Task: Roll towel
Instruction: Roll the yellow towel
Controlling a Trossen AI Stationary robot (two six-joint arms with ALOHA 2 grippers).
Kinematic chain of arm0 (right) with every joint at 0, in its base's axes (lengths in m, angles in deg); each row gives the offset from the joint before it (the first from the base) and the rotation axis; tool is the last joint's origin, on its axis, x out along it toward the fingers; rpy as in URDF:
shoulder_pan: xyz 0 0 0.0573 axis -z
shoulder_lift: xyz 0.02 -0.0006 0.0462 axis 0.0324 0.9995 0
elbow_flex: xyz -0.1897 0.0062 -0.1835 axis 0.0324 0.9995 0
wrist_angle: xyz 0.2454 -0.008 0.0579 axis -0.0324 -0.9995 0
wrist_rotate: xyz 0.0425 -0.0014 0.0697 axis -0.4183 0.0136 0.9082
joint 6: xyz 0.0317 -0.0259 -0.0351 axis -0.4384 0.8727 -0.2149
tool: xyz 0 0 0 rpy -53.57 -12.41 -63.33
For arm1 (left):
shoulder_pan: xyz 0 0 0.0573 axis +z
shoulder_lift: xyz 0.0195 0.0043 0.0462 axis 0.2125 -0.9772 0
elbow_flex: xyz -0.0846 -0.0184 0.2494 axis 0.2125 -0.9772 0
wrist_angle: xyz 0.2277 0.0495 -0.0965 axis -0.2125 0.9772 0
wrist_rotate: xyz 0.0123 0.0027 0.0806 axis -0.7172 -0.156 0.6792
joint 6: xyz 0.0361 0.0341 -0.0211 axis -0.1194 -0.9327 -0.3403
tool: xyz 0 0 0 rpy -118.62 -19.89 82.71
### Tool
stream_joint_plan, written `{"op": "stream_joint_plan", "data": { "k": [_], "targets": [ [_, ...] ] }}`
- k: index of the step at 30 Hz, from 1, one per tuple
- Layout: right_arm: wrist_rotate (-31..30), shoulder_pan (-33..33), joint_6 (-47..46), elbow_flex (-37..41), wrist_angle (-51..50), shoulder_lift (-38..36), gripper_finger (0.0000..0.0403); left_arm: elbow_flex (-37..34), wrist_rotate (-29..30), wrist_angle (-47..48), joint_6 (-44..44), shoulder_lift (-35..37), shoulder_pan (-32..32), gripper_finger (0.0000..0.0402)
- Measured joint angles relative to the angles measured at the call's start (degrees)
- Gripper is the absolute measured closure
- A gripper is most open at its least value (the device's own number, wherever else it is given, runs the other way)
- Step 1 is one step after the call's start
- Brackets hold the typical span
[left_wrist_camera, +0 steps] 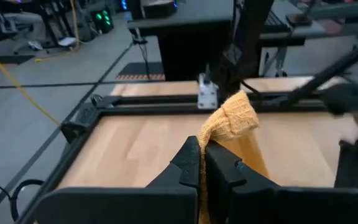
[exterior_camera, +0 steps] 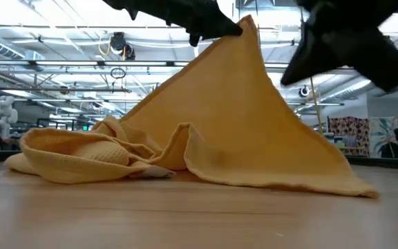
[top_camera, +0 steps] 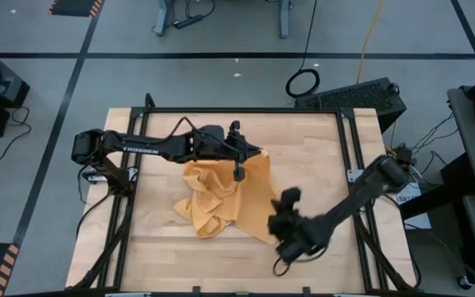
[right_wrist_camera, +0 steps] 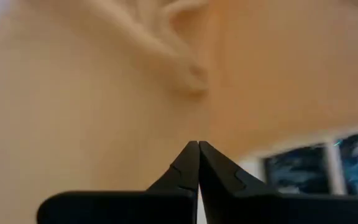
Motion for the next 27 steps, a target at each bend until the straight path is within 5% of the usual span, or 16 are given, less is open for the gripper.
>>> {"op": "stream_joint_plan", "data": {
  "k": [4,8,11,14,22,27],
  "targets": [
    [0.0,2.9,5.6,13.5,9.9,-15.3,0.0403,0.0,0.0,-1.7,0.6,-0.7,1.0,0.0395],
    [9.7,5.4,8.8,33.7,41.1,-30.0,0.0403,0.0,0.0,-5.6,0.4,-3.2,1.8,0.0395],
    [15.9,5.8,12.4,45.9,69.2,-34.1,0.0403,0.0,0.0,-5.1,1.0,-5.8,2.0,0.0395],
    [16.7,5.8,15.3,51.9,84.5,-33.5,0.0403,-0.1,0.2,-5.7,1.7,-7.3,2.0,0.0395],
    [16.8,11.2,19.2,51.2,87.0,-24.6,0.0403,0.0,1.6,-11.4,4.7,-8.5,1.9,0.0395],
    [11.4,14.2,17.3,48.2,80.6,-20.7,0.0403,0.0,1.4,-10.9,6.3,-8.6,1.1,0.0395]
  ]
}}
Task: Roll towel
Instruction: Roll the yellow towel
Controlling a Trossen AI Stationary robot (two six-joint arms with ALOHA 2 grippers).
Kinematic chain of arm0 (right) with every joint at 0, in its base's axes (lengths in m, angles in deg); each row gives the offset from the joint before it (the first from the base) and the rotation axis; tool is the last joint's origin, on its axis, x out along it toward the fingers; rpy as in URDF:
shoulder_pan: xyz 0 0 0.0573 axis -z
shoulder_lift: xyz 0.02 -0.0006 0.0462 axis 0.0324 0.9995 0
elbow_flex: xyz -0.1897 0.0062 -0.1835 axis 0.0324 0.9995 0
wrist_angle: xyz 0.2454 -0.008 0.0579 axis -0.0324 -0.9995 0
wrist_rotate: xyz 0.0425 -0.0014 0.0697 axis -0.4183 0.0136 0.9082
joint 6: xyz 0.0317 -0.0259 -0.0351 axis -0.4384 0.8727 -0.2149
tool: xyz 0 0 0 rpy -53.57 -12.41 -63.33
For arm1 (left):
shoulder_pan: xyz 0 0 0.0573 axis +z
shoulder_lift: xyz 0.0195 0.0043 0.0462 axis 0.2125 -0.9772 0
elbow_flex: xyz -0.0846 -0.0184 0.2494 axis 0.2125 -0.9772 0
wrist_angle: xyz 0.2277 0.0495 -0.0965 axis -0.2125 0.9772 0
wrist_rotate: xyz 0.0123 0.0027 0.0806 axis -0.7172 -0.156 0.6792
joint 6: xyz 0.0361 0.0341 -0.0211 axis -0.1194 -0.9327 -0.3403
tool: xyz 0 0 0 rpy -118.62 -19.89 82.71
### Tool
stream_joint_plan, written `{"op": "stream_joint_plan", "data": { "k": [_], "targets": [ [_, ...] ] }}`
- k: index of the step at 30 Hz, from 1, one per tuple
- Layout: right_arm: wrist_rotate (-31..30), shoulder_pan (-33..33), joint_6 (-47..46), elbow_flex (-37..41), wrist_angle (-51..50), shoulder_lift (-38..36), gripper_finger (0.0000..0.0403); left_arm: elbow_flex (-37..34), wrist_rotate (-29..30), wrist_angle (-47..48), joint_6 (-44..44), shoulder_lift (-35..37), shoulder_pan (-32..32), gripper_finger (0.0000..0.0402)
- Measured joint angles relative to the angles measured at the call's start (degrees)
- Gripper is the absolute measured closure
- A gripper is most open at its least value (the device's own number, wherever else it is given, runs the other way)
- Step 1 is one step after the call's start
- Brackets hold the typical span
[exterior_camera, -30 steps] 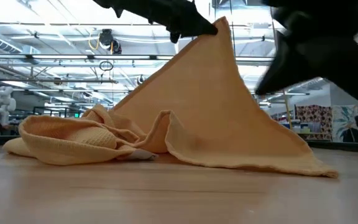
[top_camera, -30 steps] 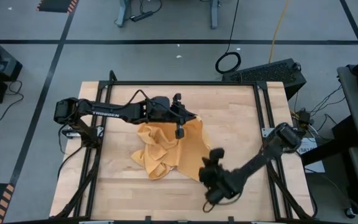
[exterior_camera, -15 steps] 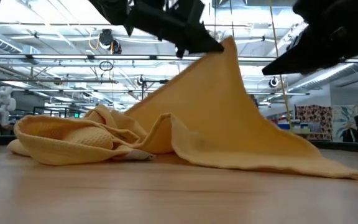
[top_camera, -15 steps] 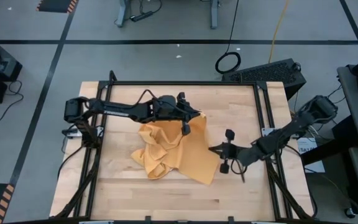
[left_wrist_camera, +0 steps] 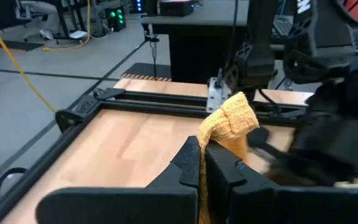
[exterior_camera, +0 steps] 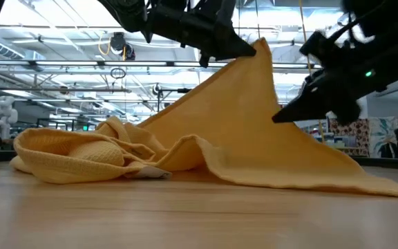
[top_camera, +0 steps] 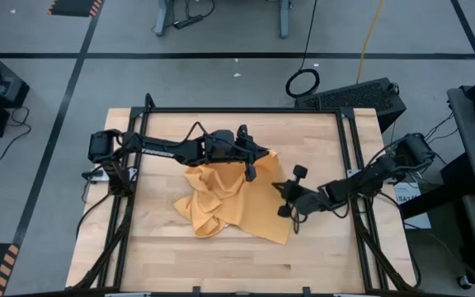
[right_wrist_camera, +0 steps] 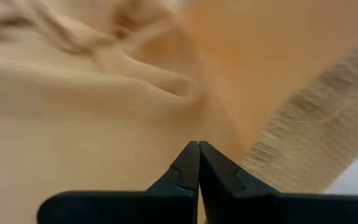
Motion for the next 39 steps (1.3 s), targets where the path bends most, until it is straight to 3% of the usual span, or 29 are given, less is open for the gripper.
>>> {"op": "stream_joint_plan", "data": {
  "k": [5,16,31,37,39],
  "targets": [
    [-5.8,1.9,-4.4,-1.8,-11.7,-1.0,0.0403,0.0,-0.1,2.2,1.8,0.0,-1.1,0.0395],
    [-6.8,2.6,-12.5,-2.0,-27.4,-5.5,0.0403,0.0,-0.2,7.8,8.9,-1.0,-5.9,0.0395],
    [-6.7,2.1,-27.2,-1.9,-48.5,-11.7,0.0403,0.0,0.4,-2.1,8.9,-11.2,-10.3,0.0395],
    [-6.1,2.1,-30.5,-1.9,-50.3,-12.1,0.0403,0.0,0.4,-5.3,8.9,-11.2,-11.8,0.0395],
    [-3.2,2.0,-30.2,-2.0,-50.5,-12.4,0.0403,0.1,0.4,-7.9,8.9,-11.6,-12.4,0.0395]
  ]
}}
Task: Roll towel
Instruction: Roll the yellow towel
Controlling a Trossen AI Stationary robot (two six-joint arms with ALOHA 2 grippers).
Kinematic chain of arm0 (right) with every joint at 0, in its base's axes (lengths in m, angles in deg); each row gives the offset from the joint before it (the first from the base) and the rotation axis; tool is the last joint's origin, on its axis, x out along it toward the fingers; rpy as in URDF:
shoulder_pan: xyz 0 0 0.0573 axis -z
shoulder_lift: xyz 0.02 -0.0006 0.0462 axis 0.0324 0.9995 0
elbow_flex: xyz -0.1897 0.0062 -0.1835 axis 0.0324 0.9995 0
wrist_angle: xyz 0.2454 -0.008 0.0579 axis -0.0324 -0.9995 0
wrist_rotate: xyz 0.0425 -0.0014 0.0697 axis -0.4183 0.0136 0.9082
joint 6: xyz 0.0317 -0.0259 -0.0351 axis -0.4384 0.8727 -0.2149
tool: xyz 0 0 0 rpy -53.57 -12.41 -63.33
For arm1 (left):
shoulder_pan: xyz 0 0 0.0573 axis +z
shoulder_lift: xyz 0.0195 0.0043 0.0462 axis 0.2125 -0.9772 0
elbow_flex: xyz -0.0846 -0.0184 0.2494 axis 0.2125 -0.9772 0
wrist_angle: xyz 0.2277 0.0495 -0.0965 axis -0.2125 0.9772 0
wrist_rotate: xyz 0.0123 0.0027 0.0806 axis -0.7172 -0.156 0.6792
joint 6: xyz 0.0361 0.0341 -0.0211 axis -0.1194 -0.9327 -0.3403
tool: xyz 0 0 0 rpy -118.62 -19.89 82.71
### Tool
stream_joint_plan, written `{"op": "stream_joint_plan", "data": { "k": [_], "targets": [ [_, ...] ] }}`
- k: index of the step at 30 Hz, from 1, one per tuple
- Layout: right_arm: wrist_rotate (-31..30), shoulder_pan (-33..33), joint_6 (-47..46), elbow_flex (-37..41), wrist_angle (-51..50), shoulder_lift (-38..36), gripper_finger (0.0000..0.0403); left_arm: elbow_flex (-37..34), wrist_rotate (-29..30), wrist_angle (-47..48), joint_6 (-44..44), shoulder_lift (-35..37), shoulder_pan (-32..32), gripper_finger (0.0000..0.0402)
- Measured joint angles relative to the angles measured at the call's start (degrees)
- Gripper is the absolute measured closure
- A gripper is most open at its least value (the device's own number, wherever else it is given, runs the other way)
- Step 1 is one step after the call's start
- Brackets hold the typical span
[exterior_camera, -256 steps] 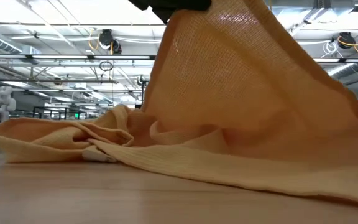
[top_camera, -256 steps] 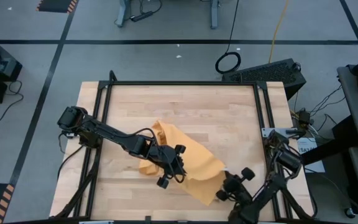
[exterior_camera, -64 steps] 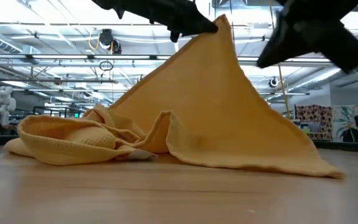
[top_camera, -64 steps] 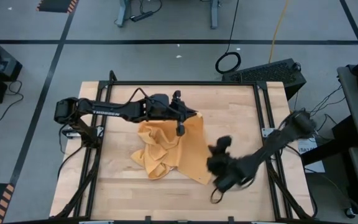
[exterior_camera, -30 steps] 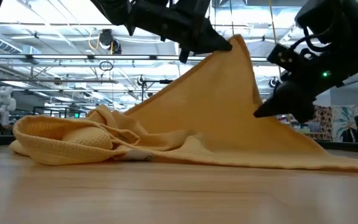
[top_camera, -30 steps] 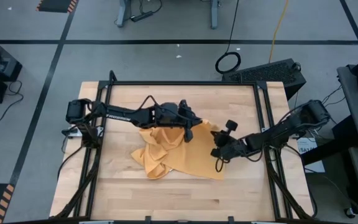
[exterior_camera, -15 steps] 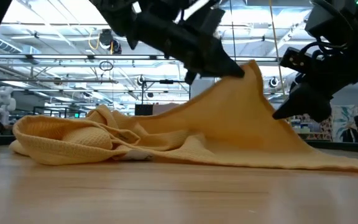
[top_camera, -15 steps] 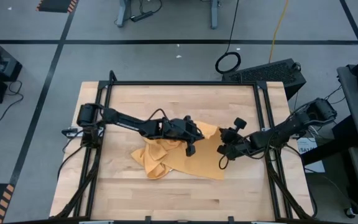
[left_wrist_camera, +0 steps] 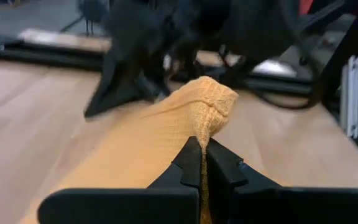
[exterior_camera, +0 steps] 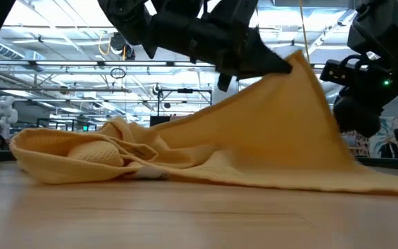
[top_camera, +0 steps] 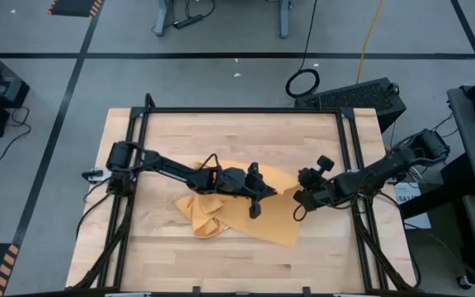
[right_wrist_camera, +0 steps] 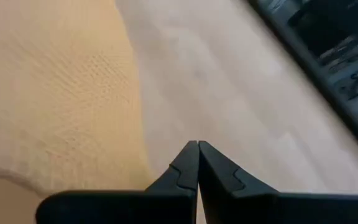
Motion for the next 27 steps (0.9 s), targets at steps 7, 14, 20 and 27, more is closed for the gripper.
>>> {"op": "stream_joint_plan", "data": {
  "k": [7,14,20,27],
  "targets": [
    [8.6,-3.7,-0.7,0.0,-3.5,-5.6,0.0403,0.0,0.0,-1.2,0.0,-2.2,-1.0,0.0395],
    [9.8,-12.1,-4.7,0.0,-4.2,-13.9,0.0383,0.0,-0.2,-1.0,-0.2,-2.3,-1.9,0.0395],
    [8.0,-20.1,4.5,-0.1,12.2,-11.4,0.0324,0.0,-0.5,-0.3,-0.2,-2.3,-2.2,0.0395],
    [-4.4,-23.6,20.4,-1.4,26.8,-2.4,0.0226,0.0,-1.4,-0.4,-0.2,-2.3,-3.2,0.0395]
  ]
}}
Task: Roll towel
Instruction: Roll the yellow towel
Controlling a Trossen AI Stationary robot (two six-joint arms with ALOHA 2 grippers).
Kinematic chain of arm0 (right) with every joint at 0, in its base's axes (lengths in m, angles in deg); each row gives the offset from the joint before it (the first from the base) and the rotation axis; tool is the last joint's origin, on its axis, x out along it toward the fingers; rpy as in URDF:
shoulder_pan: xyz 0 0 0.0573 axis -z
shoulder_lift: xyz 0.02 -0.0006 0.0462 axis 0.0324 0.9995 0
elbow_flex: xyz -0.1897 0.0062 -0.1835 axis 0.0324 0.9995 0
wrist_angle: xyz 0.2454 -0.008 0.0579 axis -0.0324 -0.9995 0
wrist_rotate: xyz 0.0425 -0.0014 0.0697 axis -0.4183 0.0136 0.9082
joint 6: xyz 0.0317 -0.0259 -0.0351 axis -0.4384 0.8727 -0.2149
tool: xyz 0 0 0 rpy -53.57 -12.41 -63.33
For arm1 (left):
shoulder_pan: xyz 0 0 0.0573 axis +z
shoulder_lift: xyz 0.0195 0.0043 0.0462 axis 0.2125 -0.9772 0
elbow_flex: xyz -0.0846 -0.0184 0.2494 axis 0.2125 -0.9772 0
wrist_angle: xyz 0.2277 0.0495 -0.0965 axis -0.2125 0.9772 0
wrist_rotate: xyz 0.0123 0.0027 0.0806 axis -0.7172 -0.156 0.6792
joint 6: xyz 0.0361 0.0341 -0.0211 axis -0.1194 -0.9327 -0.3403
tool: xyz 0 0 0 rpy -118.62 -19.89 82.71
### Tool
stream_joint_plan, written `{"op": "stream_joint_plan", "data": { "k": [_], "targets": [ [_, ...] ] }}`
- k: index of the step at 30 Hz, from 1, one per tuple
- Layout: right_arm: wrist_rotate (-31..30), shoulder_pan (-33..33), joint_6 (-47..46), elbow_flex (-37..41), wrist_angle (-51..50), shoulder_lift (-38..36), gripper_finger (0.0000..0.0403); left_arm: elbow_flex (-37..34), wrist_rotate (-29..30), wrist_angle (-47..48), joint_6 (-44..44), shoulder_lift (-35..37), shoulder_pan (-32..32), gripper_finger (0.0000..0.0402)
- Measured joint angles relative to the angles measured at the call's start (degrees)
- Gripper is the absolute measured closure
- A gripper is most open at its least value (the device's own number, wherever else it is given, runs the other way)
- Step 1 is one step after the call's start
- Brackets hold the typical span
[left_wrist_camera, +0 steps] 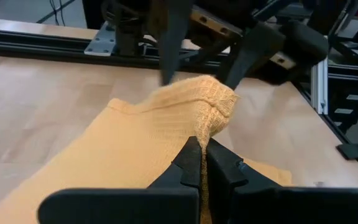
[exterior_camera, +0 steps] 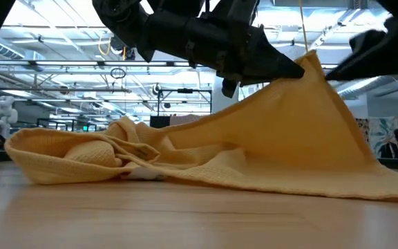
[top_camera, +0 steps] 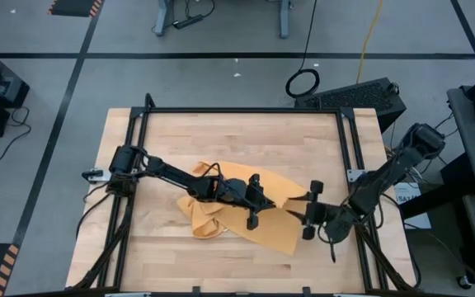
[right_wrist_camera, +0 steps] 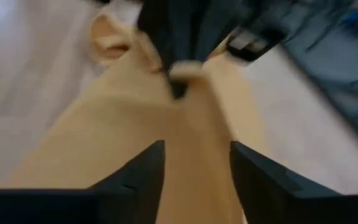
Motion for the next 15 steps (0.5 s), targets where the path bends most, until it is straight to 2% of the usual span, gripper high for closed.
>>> {"op": "stream_joint_plan", "data": {
  "k": [4,9,15],
  "targets": [
    [-2.0,0.0,10.5,-4.7,0.2,5.4,0.0207,0.0,-0.1,0.0,0.0,0.0,-0.5,0.0395],
    [-2.5,0.0,22.3,-11.7,0.3,12.1,0.0219,0.0,-0.1,0.1,0.2,0.0,-0.5,0.0395],
    [-5.8,0.0,23.4,-17.0,-5.4,17.1,0.0270,0.0,-0.1,0.7,0.1,0.0,-0.9,0.0395]
  ]
}}
